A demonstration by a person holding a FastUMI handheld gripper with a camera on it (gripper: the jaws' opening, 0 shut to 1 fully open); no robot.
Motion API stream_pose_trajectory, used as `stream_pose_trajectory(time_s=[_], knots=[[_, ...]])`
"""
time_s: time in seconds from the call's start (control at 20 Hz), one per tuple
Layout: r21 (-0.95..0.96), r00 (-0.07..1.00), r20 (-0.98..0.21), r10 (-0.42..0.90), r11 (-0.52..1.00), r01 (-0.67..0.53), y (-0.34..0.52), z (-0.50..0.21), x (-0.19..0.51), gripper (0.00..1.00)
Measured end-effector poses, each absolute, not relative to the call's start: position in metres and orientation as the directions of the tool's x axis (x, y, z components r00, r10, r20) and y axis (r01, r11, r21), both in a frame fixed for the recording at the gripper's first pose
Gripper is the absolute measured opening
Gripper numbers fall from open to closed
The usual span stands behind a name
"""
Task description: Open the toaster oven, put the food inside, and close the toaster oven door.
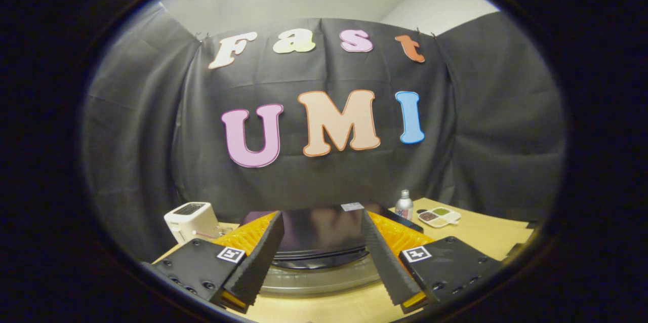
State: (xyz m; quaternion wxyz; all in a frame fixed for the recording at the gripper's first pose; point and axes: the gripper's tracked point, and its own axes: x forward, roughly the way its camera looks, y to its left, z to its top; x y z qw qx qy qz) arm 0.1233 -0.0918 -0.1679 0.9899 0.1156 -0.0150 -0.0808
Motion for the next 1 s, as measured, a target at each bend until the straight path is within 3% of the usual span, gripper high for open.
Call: stream_pose_trajectory(time_s=[0.55, 1.0], knots=[[0.336, 0.989, 0.007, -0.146, 0.932, 0.135, -0.091, -0.204, 0.160, 0.94], [0.259, 0.989, -0.051, -0.141, 0.954, 0.150, -0.085, -0.236, 0.170, 0.94]])
